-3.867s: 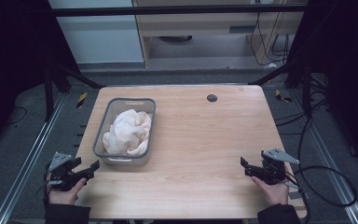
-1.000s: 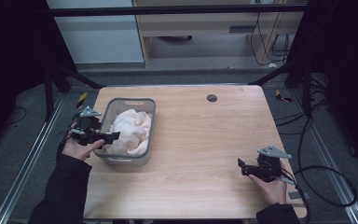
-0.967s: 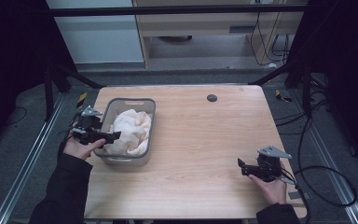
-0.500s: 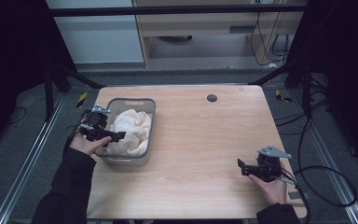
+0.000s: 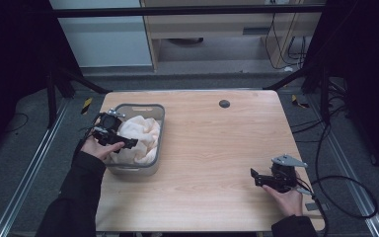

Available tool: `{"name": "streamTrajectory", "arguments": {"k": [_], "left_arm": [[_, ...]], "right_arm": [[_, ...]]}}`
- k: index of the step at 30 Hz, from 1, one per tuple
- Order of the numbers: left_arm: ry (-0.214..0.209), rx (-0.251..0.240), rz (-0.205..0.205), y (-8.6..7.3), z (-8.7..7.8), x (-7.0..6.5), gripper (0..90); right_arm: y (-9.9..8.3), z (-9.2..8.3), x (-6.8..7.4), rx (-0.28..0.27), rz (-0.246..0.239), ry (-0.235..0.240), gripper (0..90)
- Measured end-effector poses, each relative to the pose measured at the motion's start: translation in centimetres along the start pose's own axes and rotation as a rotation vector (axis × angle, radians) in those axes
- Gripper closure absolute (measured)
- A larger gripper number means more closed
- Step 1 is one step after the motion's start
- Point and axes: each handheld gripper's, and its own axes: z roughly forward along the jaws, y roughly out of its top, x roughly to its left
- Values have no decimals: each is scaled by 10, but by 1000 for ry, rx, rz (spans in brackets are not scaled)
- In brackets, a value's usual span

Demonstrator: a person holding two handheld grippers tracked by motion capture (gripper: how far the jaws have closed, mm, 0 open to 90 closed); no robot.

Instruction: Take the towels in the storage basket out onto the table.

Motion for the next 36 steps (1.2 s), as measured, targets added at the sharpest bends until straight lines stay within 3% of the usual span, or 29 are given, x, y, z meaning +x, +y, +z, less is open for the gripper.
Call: {"name": "streamTrajectory", "arguments": {"k": [8,16,22,36], "left_arm": [[15,36,17,5,12,-3,86],[15,79,11,0,24,6,83],[14,106,10,-2,35,4,73],[10,138,-6,-4,51,7,139]], "right_arm": [[1,-3,0,-8,3,6,68],[0,-2,1,6,3,11,61],[0,1,1,21,-11,11,53],[-1,2,1,32,-18,22,55]]}}
